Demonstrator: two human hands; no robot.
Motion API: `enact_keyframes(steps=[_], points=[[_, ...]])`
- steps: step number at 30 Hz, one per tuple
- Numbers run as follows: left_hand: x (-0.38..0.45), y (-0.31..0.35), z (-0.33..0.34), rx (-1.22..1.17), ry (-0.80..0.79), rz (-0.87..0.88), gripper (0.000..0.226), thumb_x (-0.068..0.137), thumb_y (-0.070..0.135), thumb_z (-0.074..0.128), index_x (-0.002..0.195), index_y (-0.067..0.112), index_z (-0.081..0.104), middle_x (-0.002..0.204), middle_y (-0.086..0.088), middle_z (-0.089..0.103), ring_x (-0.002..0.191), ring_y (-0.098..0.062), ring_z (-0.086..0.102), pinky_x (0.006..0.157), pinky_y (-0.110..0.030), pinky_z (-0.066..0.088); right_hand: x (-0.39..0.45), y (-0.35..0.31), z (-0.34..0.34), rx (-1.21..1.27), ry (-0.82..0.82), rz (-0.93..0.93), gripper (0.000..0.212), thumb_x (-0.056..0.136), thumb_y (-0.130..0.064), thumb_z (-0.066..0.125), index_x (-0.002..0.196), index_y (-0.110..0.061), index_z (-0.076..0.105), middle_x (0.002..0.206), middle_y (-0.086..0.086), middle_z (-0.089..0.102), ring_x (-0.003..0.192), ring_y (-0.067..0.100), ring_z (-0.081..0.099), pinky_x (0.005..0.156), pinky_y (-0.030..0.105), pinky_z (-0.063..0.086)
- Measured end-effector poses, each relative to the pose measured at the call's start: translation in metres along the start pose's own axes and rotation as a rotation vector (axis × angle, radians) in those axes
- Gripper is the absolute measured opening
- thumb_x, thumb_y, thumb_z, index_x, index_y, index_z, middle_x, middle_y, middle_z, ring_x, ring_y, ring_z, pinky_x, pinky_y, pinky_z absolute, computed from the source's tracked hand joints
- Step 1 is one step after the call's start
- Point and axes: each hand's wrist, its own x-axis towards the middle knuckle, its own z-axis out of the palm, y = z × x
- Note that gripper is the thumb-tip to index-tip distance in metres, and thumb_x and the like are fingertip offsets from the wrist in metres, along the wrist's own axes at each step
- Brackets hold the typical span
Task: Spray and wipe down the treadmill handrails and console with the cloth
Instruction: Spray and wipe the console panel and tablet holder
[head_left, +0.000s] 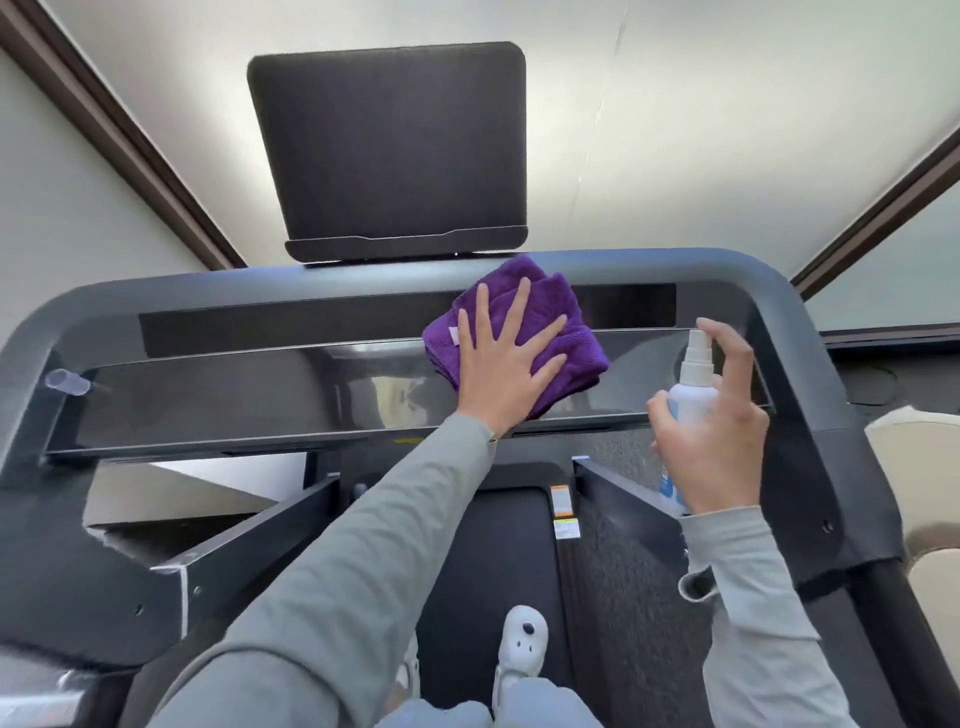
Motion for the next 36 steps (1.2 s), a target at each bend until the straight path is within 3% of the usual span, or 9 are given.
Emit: enact_keyframes(steps=[10,16,23,28,36], points=[[-0.073,-0.191,-0.048,-0.069,0.012,-0.096,0.05,0.096,0.059,0.039,0.144,0.053,0.03,0.163,0.011,-0.003,0.148,-0.033,-0.015,0.116,-0.061,-0.006,-0.03,-0.077,0.057,0.006,-0.053,-0.051,0.066,0.082,0.001,0.062,0.136,-0.028,0.037,0.068,0.012,0.06,0.057,0.039,0.06,0.065,0.054,0.054],[-0.103,-0.279,-0.07,-0.039,-0.005,-0.096,0.055,0.09,0.073,0.026,0.143,0.058,0.019,0.162,0.016,-0.007,0.148,-0.029,-0.018,0.115,-0.062,-0.008,-0.051,-0.118,0.104,0.016,-0.035,-0.084,0.067,0.08,0.002,0.061,0.134,-0.029,0.038,0.062,0.009,0.058,0.053,0.034,0.056,0.065,0.045,0.053],[-0.121,-0.333,-0.088,-0.073,-0.063,-0.021,0.061,0.085,0.074,0.023,0.143,0.057,0.021,0.161,0.017,-0.007,0.148,-0.025,-0.022,0.115,-0.061,-0.011,-0.074,-0.147,0.143,0.011,-0.025,-0.127,0.067,0.077,0.003,0.062,0.133,-0.027,0.041,0.061,0.009,0.055,0.054,0.033,0.053,0.061,0.041,0.05],[-0.126,-0.355,-0.095,-0.102,-0.075,0.09,0.062,0.086,0.073,0.025,0.144,0.052,0.022,0.162,0.014,-0.004,0.147,-0.023,-0.023,0.115,-0.059,-0.013,-0.083,-0.158,0.153,-0.016,-0.018,-0.144,0.068,0.077,0.004,0.065,0.135,-0.022,0.041,0.065,-0.004,0.048,0.053,0.03,0.052,0.057,0.043,0.052],[-0.118,-0.334,-0.084,-0.004,-0.03,0.128,0.061,0.086,0.074,0.024,0.144,0.054,0.021,0.163,0.011,-0.001,0.148,-0.029,-0.019,0.114,-0.06,-0.014,-0.086,-0.158,0.157,0.005,-0.024,-0.108,0.067,0.08,0.002,0.064,0.135,-0.027,0.039,0.064,0.001,0.054,0.052,0.035,0.057,0.06,0.052,0.055]])
